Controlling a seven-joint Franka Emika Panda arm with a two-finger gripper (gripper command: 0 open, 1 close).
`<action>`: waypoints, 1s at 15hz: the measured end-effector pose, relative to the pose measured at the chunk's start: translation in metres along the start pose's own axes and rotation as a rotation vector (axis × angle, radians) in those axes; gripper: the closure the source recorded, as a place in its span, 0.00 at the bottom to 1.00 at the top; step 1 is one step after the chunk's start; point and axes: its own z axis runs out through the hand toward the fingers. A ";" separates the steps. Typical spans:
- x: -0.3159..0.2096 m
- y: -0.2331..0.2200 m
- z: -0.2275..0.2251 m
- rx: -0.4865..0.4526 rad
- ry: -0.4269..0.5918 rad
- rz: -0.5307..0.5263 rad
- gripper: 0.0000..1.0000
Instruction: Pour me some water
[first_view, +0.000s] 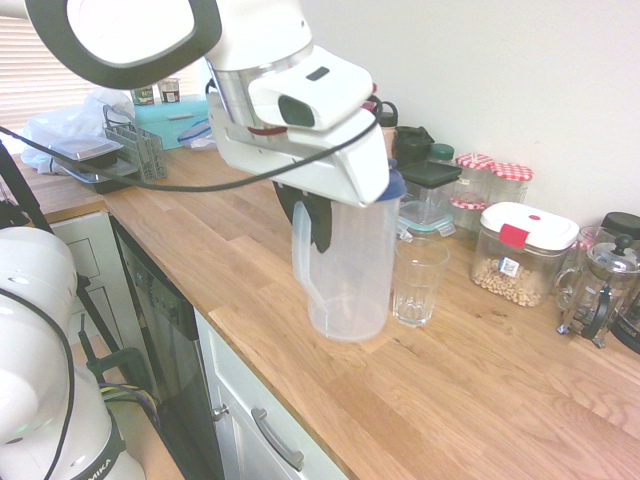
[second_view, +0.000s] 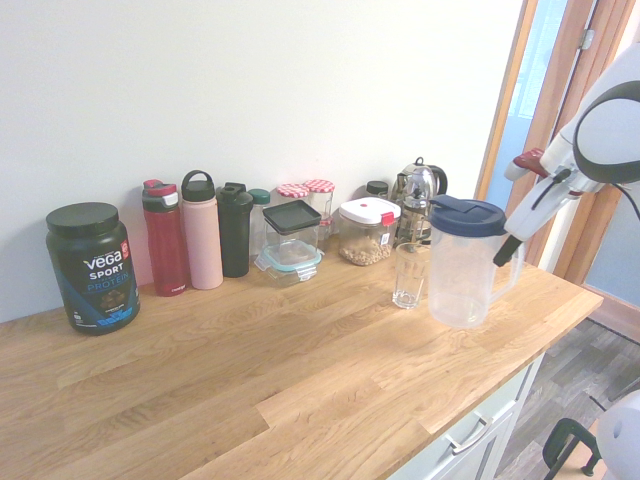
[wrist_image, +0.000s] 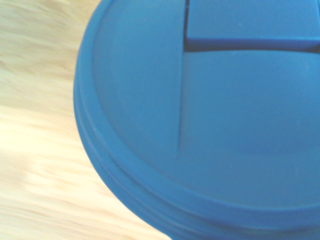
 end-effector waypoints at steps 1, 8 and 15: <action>-0.008 -0.023 0.002 0.007 -0.003 -0.008 1.00; -0.075 -0.160 0.038 0.050 0.029 -0.004 1.00; -0.115 -0.262 0.067 0.120 -0.020 -0.152 1.00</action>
